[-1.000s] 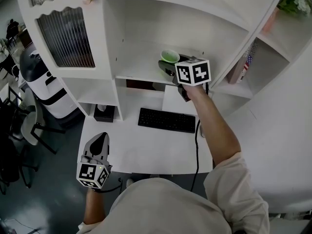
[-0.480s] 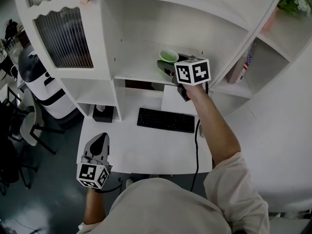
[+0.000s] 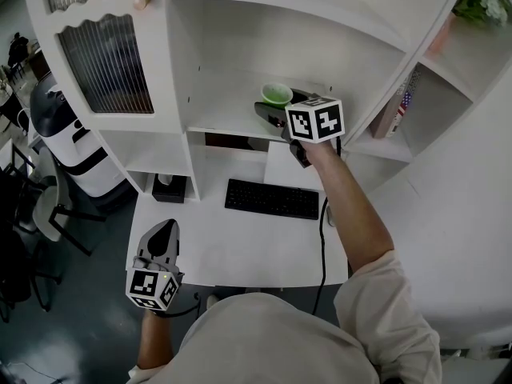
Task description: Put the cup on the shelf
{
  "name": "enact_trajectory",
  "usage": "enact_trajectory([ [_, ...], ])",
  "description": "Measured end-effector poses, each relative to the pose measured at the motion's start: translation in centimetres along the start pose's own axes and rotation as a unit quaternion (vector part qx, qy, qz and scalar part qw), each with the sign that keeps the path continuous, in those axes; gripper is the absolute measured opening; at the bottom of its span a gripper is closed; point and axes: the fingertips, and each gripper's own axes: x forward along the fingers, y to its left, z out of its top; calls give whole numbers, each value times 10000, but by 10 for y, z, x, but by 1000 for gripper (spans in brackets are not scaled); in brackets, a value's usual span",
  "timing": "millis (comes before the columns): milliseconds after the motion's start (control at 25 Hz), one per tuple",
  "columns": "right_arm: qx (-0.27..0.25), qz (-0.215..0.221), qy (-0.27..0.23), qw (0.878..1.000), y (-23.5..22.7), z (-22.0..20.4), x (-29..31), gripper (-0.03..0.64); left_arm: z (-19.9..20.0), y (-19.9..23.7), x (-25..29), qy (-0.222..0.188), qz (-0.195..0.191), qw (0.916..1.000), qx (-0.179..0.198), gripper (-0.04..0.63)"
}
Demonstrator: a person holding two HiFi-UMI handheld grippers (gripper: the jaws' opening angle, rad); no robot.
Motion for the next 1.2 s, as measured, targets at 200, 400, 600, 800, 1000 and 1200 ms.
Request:
enact_trajectory([
  [200, 41, 105, 45, 9999, 5, -5, 3, 379, 0, 0, -1, 1, -8, 10000, 8, 0],
  [400, 36, 10, -15, 10000, 2, -3, 0, 383, 1, 1, -2, -14, -9, 10000, 6, 0],
  [600, 72, -75, -94, 9999, 1, -3, -4, 385, 2, 1, -2, -24, -40, 10000, 17, 0],
  [800, 118, -124, -234, 9996, 3, -3, -14, 385, 3, 1, -2, -21, -78, 10000, 33, 0],
  [1000, 55, -223, -407, 9989, 9, 2, -34, 384, 4, -1, -1, -32, -153, 9999, 46, 0],
  [1200, -88, -269, -583, 9979, 20, 5, -58, 373, 6, -4, 2, -39, -256, 9996, 63, 0],
])
